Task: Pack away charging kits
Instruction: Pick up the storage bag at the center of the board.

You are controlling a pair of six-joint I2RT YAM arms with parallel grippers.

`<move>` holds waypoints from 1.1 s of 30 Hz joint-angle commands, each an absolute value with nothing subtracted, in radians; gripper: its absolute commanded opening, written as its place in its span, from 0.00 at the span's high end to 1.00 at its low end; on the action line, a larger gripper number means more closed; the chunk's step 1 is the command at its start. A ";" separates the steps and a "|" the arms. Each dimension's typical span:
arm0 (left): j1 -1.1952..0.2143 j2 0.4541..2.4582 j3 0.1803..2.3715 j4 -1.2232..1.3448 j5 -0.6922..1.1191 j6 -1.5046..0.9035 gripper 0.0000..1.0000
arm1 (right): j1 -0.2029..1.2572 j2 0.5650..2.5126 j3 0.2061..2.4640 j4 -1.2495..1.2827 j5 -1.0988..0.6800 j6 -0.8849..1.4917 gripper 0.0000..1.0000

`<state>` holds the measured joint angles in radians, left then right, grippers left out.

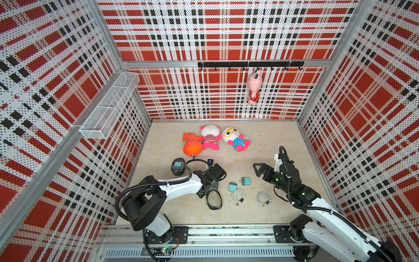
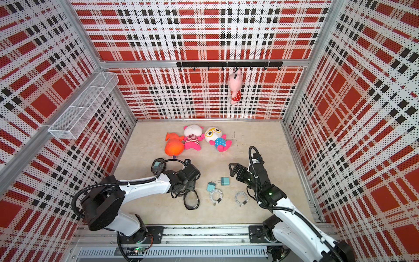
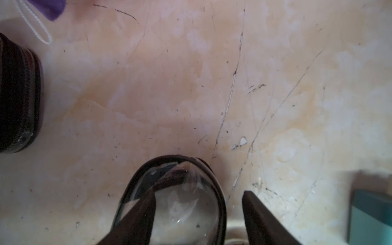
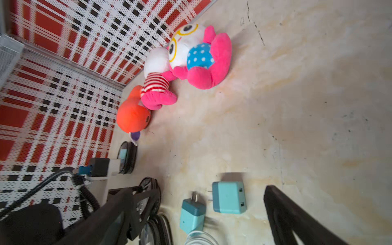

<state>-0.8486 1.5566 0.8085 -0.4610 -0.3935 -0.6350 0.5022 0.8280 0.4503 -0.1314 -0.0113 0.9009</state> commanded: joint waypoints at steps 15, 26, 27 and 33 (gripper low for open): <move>-0.752 1.640 0.917 -0.456 -0.443 -0.591 0.98 | 0.508 0.818 0.409 -0.046 0.003 0.869 0.00; -0.627 1.693 1.169 -0.441 -0.356 -0.570 1.00 | 0.508 0.820 0.404 -0.050 0.022 0.854 0.00; -0.629 1.699 1.187 -0.435 -0.345 -0.572 1.00 | 0.508 0.824 0.404 -0.051 0.028 0.850 0.00; -0.642 1.778 1.293 -0.363 -0.239 -0.569 1.00 | 0.516 0.903 0.442 -0.086 0.054 0.822 0.06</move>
<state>-0.6350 1.7302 1.2575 -0.4015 -0.3046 -0.5766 0.5034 0.8719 0.4145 -0.0704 0.0254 0.8433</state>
